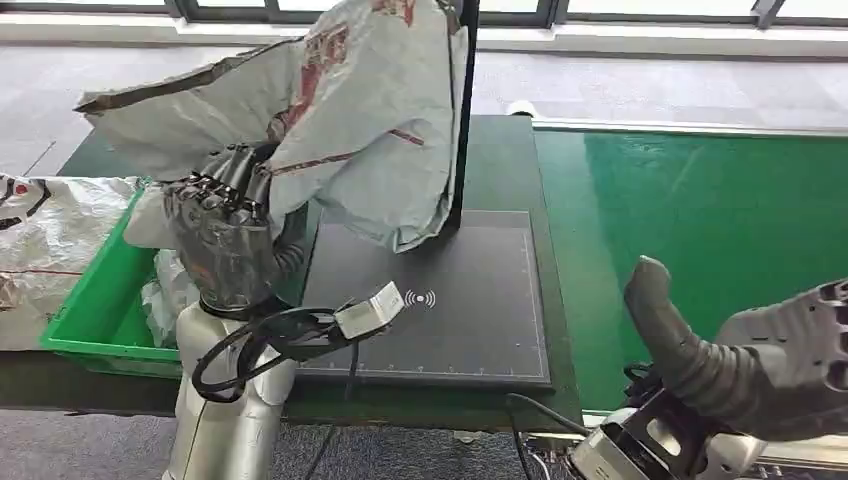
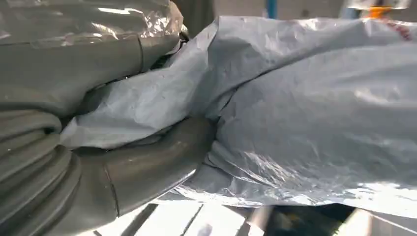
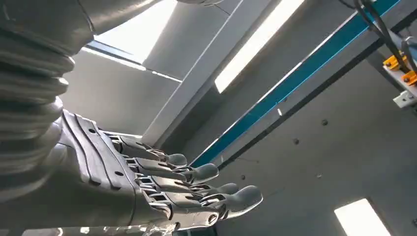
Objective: Moved the parcel from conveyor to table for the left to box.
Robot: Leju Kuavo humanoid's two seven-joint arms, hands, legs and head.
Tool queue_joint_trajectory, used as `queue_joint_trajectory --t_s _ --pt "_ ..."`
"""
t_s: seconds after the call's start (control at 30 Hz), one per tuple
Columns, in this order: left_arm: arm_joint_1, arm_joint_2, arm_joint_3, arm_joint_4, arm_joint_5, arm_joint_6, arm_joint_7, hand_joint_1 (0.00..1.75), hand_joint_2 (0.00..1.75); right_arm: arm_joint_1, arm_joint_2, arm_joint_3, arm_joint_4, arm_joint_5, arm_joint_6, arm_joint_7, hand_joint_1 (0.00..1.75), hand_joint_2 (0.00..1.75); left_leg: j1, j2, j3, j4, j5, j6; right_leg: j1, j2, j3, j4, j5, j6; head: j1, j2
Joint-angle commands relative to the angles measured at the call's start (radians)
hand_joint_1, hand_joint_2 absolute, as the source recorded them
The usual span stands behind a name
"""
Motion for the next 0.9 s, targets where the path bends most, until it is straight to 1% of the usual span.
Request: queue_joint_trajectory --t_s 0.03,0.07,0.1,0.13,0.17,0.27,0.3,0.33,0.37,0.4,0.43,0.47,0.53,0.8,0.9 --pt "-0.051 0.029 0.474 0.230 0.063 -0.003 0.038 1.75 1.75 0.064 0.019 -0.018 0.012 -0.015 -0.001 -0.015 0.00 1.75 0.000 0.001 0.003 -0.002 0.001 -0.001 0.001 0.002 0.002 -0.002 0.001 -0.001 0.000 0.000" --pt "-0.072 0.044 0.523 0.290 0.083 -0.003 0.023 1.75 1.75 0.062 0.019 -0.015 0.011 -0.010 -0.001 -0.008 0.00 1.75 0.000 0.001 0.006 -0.006 0.003 -0.001 0.001 0.002 0.004 -0.005 0.002 -0.002 0.000 0.000" --pt "-0.124 0.048 0.602 0.386 0.090 -0.003 -0.002 1.75 1.75 0.063 0.019 -0.009 0.007 -0.003 -0.001 0.000 0.00 1.75 0.000 0.001 0.006 -0.005 0.002 -0.001 0.001 0.001 0.004 -0.003 0.001 -0.001 0.000 0.000" --pt "-0.131 0.003 0.700 0.397 0.087 -0.003 -0.093 1.75 1.75 0.051 0.019 -0.004 0.014 0.009 -0.001 0.014 0.00 1.75 0.000 0.000 0.006 -0.006 0.003 -0.002 0.001 0.001 0.005 -0.005 0.002 -0.002 0.000 0.000" --pt "-0.160 -0.012 0.799 0.459 0.094 -0.003 -0.153 1.75 1.75 0.070 0.019 -0.007 0.004 0.001 -0.001 0.001 0.00 1.75 -0.001 0.001 0.005 -0.003 0.002 -0.002 0.001 0.001 0.004 -0.001 0.001 -0.001 0.000 0.000" --pt "-0.153 -0.007 0.804 0.470 0.095 -0.003 -0.142 1.75 1.75 0.073 0.019 -0.008 0.005 -0.003 -0.001 -0.003 0.00 1.75 0.001 0.001 0.004 -0.004 0.004 -0.003 0.003 0.002 0.003 -0.004 0.003 -0.003 0.000 0.000" --pt "-0.175 0.051 0.800 0.563 0.101 -0.003 -0.087 1.75 1.75 0.072 0.019 -0.007 0.006 -0.001 -0.001 0.001 0.00 1.75 0.001 0.000 0.003 -0.003 0.004 -0.003 0.003 0.001 0.002 -0.002 0.003 -0.004 0.000 0.000" --pt "-0.171 0.022 0.796 0.568 0.092 -0.003 -0.042 1.75 1.75 0.074 0.019 -0.006 0.008 -0.004 -0.001 -0.004 0.00 1.75 0.001 0.000 0.004 -0.004 0.004 -0.003 0.003 0.001 0.003 -0.004 0.003 -0.004 0.000 0.000" --pt "-0.185 0.108 0.800 0.671 0.142 -0.003 -0.032 1.75 1.75 0.074 0.019 -0.005 0.013 -0.011 -0.001 -0.010 0.00 1.75 0.000 -0.001 0.003 -0.003 0.004 -0.003 0.002 0.000 0.002 -0.002 0.002 -0.004 0.000 0.000" --pt "-0.171 0.047 0.795 0.651 0.076 -0.003 0.015 1.75 1.75 0.067 0.019 -0.003 0.020 -0.005 -0.001 -0.004 0.00 1.75 0.001 -0.002 0.004 -0.004 0.004 -0.003 0.003 -0.001 0.003 -0.004 0.002 -0.004 0.000 0.000" --pt "-0.192 0.048 0.800 0.680 0.054 -0.003 0.038 1.75 1.75 0.049 0.019 0.017 0.025 0.027 -0.001 0.034 0.00 1.75 0.000 -0.002 0.004 -0.003 0.004 -0.003 0.002 -0.001 0.003 -0.002 0.002 -0.004 0.000 0.000" --pt "-0.182 0.059 0.816 0.711 0.072 -0.003 0.031 1.75 1.75 0.067 0.019 0.019 0.016 0.024 -0.001 0.025 0.00 1.75 0.001 -0.002 0.005 -0.005 0.005 -0.003 0.002 -0.001 0.004 -0.004 0.003 -0.004 0.000 0.000" --pt "-0.193 0.060 0.839 0.756 0.055 -0.003 0.032 1.75 1.75 0.065 0.019 0.007 0.032 0.010 -0.001 0.005 0.00 1.75 0.001 0.000 0.004 -0.005 0.004 -0.003 0.002 0.001 0.003 -0.004 0.003 -0.004 0.000 0.000" --pt "-0.208 0.063 0.840 0.803 0.039 -0.003 0.052 1.75 1.75 0.067 0.019 0.005 0.037 0.005 -0.001 -0.001 0.00 1.75 0.001 -0.002 0.002 -0.003 0.004 -0.003 0.003 -0.001 0.002 -0.003 0.003 -0.004 0.000 0.000" --pt "-0.208 0.063 0.840 0.803 0.039 -0.003 0.052 1.75 1.75 0.067 0.019 0.005 0.037 0.005 -0.001 -0.001 0.00 1.75 0.002 0.000 0.001 -0.002 0.004 -0.003 0.003 0.000 0.001 -0.002 0.003 -0.004 0.000 0.000"
